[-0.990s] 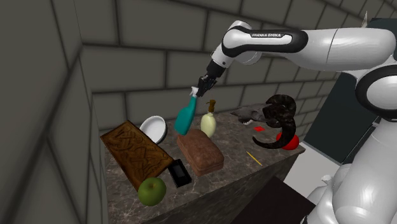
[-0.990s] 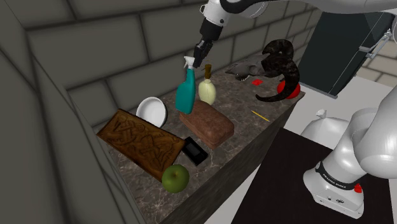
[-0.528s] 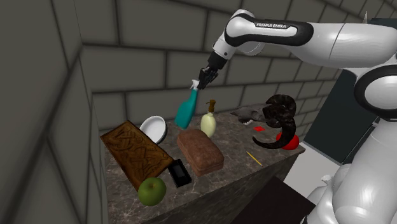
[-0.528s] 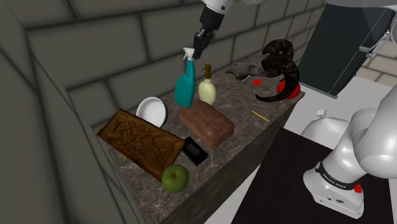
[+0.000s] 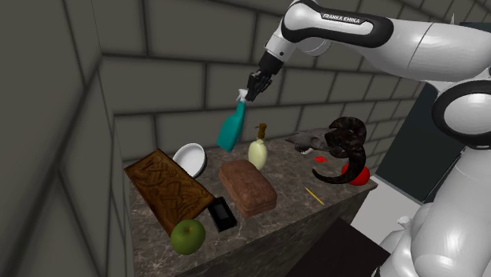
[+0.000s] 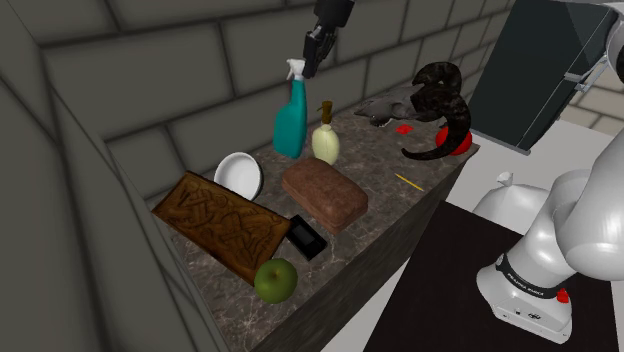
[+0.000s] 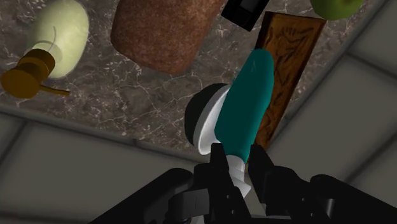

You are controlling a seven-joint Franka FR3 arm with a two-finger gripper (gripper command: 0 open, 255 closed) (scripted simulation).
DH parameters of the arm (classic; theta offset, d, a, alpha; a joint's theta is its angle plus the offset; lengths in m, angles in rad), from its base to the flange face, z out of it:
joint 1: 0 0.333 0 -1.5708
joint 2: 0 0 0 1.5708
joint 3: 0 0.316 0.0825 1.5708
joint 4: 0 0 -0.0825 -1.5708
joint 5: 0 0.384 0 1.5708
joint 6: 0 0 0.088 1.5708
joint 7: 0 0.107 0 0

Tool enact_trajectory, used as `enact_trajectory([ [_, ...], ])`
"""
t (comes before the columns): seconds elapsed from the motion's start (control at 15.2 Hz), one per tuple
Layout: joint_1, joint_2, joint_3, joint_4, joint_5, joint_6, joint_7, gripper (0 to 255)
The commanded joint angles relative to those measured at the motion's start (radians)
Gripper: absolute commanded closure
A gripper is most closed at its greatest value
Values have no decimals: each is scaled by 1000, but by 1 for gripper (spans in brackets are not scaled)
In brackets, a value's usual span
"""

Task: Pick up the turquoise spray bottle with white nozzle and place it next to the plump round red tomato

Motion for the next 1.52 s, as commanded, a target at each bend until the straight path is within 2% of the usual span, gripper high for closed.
enact_trajectory([
  [0.0, -12, -11, -11, 5, 4, -22, -18, 255],
  [0.73, -132, -132, -135, -120, 37, -93, -256, 255],
  [1.45, -255, -121, -288, -82, 66, -214, -508, 255],
])
